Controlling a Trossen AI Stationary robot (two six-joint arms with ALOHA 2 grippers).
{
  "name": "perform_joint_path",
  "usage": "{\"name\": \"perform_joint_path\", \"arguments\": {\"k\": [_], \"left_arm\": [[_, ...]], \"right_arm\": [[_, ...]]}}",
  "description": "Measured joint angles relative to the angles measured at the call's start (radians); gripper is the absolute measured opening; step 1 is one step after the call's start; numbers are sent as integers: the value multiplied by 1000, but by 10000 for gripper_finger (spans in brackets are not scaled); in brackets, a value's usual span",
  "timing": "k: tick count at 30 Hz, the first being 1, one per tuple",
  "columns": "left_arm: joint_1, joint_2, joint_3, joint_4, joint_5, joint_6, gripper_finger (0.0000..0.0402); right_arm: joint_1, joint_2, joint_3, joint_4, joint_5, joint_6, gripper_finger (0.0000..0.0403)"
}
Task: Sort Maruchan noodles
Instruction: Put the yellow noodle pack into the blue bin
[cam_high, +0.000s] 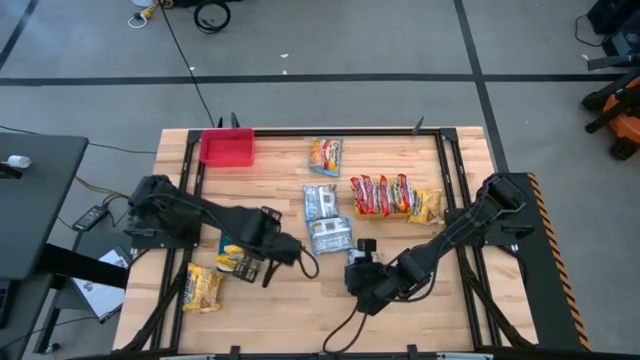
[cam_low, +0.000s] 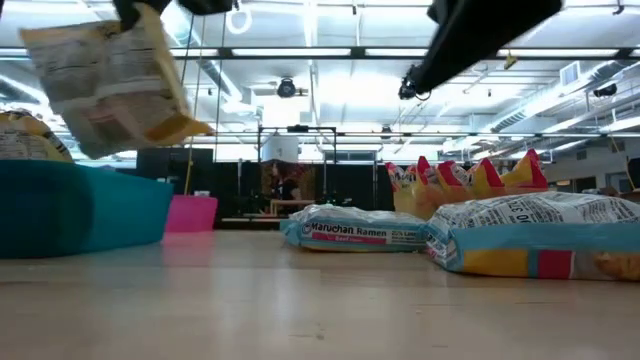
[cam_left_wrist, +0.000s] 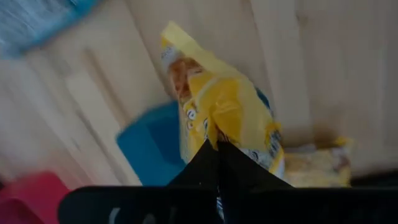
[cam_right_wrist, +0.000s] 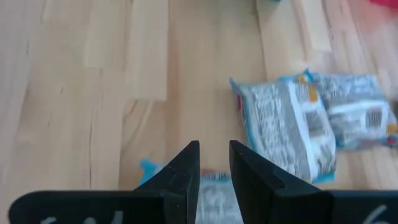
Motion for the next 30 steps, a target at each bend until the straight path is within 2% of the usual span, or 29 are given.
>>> {"name": "perform_joint_path", "arguments": {"k": [8,16,23,30], "left_arm": [[111,-109,-245,1,44,-72,1],[145,-150,-452,170,271,-67,1],[150,-153,-502,189,442,-55,1],[204,-162,-521,239,466,10,5]], "right_arm": [[-30,0,0,43,-13,-56,93],[-48,0,-22,82,-29,-69,93],[-74,0,-97,186,-91,-82,93],[-103,0,-160,314,-115,-82,93]]}}
